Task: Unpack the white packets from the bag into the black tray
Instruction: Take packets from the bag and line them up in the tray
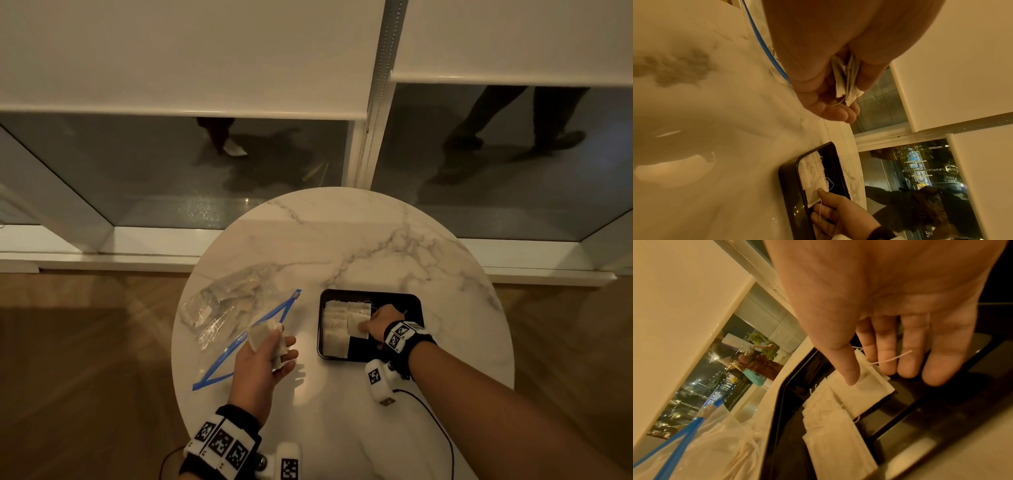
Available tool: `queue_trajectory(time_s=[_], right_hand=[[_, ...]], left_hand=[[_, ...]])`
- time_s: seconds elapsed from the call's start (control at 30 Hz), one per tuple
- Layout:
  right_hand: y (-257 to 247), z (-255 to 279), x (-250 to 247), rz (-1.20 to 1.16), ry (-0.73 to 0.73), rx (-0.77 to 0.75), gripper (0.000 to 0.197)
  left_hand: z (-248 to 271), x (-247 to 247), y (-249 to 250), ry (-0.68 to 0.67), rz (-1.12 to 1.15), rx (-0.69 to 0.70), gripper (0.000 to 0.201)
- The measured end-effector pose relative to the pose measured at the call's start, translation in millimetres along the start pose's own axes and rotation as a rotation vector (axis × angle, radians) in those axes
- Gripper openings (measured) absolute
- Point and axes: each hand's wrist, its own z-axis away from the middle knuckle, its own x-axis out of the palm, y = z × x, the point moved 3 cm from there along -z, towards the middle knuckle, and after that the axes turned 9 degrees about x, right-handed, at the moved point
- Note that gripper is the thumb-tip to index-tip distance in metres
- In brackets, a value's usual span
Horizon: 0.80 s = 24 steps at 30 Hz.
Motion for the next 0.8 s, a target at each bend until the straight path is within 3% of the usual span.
queue_trajectory(time_s=[0.27, 0.6, 0.73, 0.8], right_hand=[[-5.0, -9.3, 0.5, -0.009, 0.019, 0.018, 0.025], [1.0, -12.7, 2.6, -0.113, 0.048, 0.004, 0.002], [3.2, -16.8, 2.6, -0.126, 0.076, 0.004, 0.001], [3.7, -17.7, 1.4, -0.131, 0.088, -0.005, 0.009]], left_hand=[[0.2, -6.7, -1.3, 0.014, -0.010, 0.002, 0.018], [-3.8, -5.2, -2.4, 0.015, -0.020, -0.001, 0.022], [-3.8, -2.4, -2.3, 0.010, -0.018, -0.004, 0.022], [-2.8, -1.1, -2.5, 0.007, -0.019, -0.003, 0.022]])
